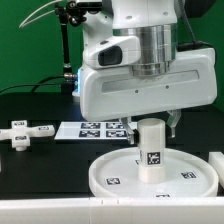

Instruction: Assemble round table

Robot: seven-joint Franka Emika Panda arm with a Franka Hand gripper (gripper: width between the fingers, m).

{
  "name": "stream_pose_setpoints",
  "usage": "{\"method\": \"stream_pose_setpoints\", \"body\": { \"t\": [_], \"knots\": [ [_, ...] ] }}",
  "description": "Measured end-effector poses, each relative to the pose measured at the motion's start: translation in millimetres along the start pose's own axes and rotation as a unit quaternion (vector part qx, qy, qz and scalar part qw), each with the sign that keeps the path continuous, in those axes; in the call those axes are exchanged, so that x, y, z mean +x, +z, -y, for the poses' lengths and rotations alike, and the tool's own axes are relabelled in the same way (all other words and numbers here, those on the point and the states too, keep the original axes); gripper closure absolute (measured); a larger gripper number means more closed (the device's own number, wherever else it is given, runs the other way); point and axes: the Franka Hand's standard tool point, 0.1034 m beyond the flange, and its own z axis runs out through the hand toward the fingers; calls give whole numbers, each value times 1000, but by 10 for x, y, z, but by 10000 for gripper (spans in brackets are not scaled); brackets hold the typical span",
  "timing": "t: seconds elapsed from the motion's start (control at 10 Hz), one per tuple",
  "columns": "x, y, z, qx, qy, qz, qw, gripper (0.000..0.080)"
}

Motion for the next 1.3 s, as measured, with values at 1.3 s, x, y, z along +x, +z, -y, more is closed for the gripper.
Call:
{"method": "stream_pose_setpoints", "body": {
  "t": [1.3],
  "knots": [
    [-41,15,86,30,471,18,881,389]
  ]
}}
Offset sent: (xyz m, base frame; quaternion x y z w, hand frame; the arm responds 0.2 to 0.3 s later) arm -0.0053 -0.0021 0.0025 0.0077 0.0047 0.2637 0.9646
